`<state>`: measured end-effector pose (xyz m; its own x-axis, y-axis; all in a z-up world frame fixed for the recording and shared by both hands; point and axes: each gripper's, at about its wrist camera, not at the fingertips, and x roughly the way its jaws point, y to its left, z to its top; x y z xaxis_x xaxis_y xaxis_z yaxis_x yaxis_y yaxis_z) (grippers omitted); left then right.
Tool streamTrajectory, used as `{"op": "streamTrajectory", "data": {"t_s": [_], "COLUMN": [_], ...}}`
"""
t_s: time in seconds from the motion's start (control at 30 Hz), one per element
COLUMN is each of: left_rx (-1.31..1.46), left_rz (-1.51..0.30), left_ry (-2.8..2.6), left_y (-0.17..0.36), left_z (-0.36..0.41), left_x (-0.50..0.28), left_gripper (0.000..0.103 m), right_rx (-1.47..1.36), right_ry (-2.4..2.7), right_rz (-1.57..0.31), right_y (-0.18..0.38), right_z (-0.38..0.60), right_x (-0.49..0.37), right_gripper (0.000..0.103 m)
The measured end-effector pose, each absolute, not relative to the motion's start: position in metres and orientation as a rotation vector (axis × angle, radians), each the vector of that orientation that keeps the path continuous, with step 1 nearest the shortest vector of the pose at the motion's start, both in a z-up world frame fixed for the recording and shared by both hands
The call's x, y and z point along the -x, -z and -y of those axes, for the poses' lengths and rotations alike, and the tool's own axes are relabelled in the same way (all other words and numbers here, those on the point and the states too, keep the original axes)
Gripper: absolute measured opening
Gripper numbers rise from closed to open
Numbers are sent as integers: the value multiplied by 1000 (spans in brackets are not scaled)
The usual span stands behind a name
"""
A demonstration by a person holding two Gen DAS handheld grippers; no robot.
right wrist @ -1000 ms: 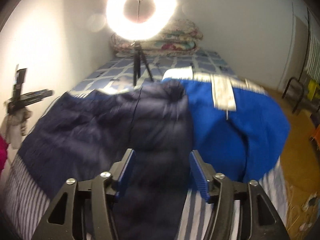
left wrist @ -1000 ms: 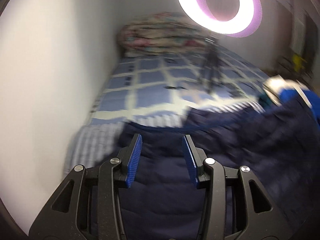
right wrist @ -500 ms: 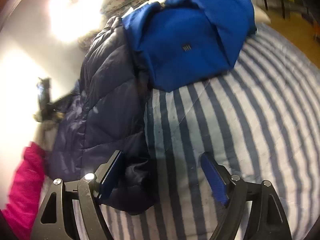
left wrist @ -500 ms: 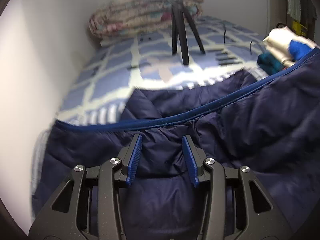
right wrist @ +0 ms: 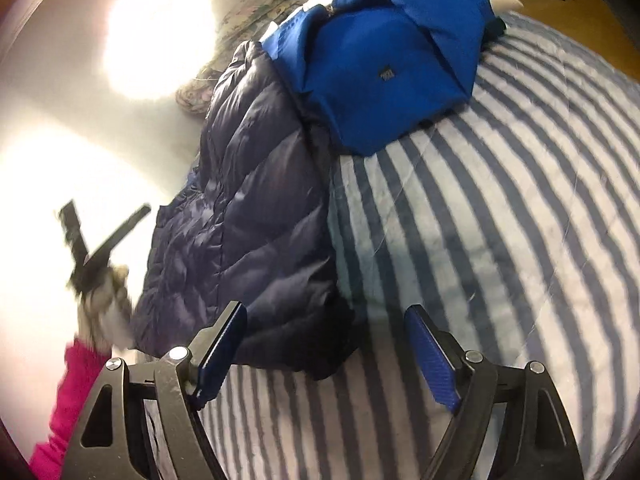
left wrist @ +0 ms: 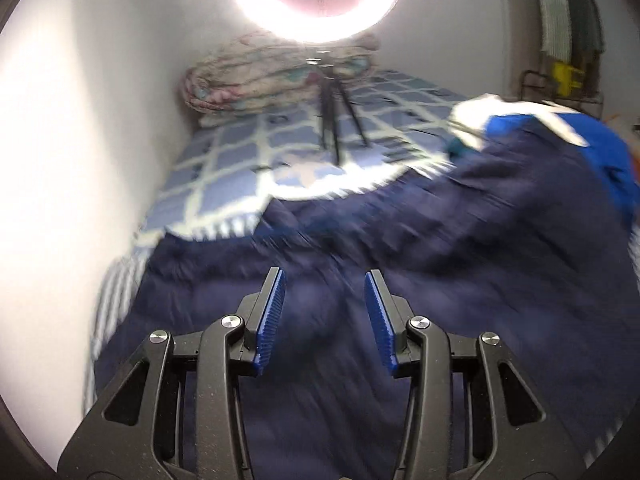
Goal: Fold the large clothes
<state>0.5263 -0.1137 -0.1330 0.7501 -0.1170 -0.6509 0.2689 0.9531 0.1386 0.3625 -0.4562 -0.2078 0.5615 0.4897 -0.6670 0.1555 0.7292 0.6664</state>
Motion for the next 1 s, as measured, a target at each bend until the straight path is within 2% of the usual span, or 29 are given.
{"op": "streamTrajectory", "data": {"t_s": [0.07,0.1,0.17,0.2,0.23,0.3,0.4,0.5,0.7,0.9,1.0], "left_rx": [-225,-227,-240,-235,-223,-237,-313,-265,-164,-79,4], "left_rz": [-702,-704,-721,-731,-745,-774,-775,-802,-766,-766,-811], "left_ry": [239,244,250,244,239,225,214,216,233,304,337], "left_y": [138,141,153,162,170,193,223,212,138,65,54], "left_z": [121,126,137,141,145,152,162,156,114,62,43], "left_x": [-496,-487,-475,-472,-472,-473,-475,-476,-431,-328,-278], "left_gripper": [44,44,44,44,44,44,44,44,44,44,44], "right_rx": [-790,-801,-843,-852,-849,-795,-613,-490,-306,-143,-108], "right_ry": [-209,-203,-209,-214,-202,-191,-176,-168,-175,-184,-201], "right_rz": [-972,-969,-974,-979,-980,-971,-926,-896,-846,-809,-791], "right_y": [213,215,219,220,216,201,161,128,80,49,36], "right_z": [452,447,441,437,435,428,408,388,353,317,295], "right_x": [-368,-372,-381,-386,-390,-392,-391,-392,-388,-394,-396], "right_gripper": [84,80,55,36,25,16,11,9,8,8,8]}}
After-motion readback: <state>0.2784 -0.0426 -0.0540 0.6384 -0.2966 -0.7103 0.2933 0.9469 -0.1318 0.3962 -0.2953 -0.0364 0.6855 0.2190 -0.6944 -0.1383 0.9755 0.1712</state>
